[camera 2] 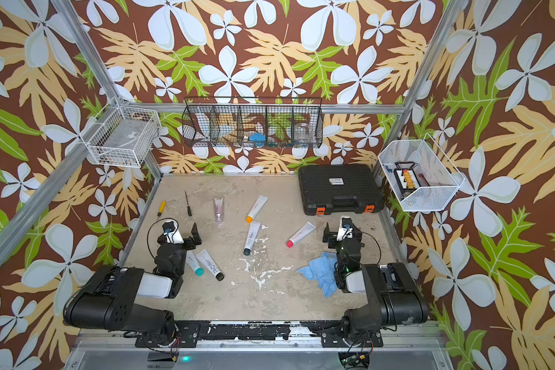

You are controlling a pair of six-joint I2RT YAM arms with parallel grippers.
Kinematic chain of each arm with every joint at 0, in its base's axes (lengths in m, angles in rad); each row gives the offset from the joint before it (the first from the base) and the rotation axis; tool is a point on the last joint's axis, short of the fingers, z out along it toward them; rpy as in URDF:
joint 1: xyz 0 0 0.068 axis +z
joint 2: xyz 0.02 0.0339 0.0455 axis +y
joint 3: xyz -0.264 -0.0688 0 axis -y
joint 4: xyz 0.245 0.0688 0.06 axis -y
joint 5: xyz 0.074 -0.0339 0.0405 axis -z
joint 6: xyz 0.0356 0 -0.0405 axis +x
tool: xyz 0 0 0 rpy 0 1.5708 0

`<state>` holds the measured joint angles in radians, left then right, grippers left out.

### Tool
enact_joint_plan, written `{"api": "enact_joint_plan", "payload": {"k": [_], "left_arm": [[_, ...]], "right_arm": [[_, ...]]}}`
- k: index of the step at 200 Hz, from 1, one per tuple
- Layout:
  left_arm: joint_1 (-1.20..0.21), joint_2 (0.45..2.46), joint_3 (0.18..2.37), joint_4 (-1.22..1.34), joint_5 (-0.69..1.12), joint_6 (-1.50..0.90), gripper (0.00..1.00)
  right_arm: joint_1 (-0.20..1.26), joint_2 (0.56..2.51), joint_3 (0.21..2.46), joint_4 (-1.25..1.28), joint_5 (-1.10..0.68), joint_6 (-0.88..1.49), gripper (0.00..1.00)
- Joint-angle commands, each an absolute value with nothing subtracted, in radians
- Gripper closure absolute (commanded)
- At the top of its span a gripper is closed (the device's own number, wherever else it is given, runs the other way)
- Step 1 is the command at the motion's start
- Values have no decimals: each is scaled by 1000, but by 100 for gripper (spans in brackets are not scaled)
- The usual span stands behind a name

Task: Wipe the surface of the toothpaste tube
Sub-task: Pick up the cleaning item at the center of the board.

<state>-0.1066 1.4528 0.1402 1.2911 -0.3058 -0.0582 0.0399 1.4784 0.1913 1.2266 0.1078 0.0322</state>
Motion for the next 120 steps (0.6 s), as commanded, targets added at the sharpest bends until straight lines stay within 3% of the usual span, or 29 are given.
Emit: {"api": "enact_joint_plan", "payload": {"k": [1, 120], "left_arm": [[-106, 1450, 146, 1307, -304, -58, 0], [-106, 1451, 146, 1307, -304, -59, 0]], "right_arm": [[41, 1480, 192, 1236, 114, 30, 0], [37, 1480, 193, 1235, 102, 33, 0]]}}
